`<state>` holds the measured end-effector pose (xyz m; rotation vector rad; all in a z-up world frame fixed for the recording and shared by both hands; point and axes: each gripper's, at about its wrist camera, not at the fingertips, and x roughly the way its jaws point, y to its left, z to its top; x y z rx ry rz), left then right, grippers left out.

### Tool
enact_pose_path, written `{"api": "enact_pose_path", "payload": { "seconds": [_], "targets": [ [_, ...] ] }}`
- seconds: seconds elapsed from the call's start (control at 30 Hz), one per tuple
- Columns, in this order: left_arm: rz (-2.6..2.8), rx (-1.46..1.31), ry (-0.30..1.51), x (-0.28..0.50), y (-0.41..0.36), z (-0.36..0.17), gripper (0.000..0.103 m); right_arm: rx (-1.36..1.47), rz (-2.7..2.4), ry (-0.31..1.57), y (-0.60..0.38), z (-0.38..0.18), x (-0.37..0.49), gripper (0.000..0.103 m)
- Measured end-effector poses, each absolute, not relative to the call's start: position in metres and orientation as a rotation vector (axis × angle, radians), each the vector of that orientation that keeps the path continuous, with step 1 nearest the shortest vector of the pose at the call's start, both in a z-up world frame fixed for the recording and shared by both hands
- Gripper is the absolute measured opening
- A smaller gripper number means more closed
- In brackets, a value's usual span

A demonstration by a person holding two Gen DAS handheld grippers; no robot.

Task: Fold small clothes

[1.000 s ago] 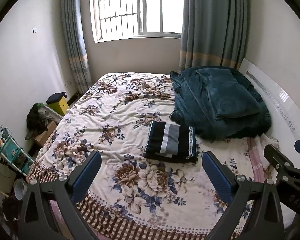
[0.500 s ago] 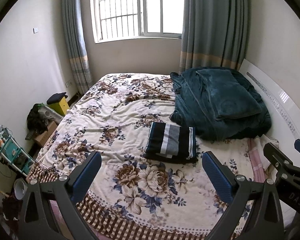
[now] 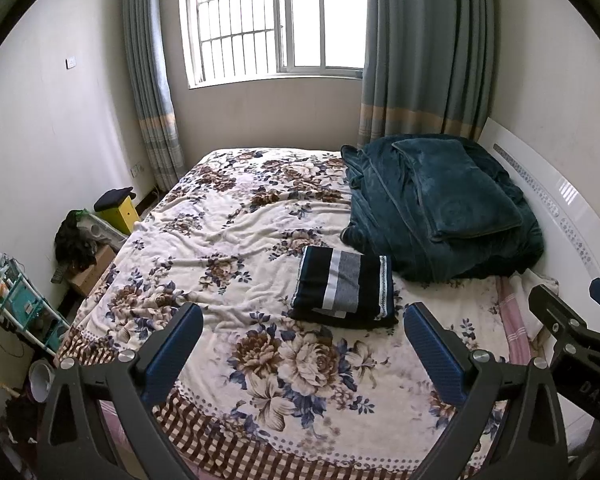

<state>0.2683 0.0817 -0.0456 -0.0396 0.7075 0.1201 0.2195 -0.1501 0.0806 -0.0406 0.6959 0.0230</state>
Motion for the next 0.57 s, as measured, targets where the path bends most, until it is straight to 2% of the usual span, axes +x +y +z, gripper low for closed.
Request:
{"api": "enact_pose_path", "payload": {
  "seconds": [0.57],
  "targets": [
    [0.12, -0.039, 0.698, 0.2653, 0.085, -0.046, 0.103, -0.043, 0.022, 0.695, -0.1487, 0.08, 0.2208, 0.103]
  ]
}}
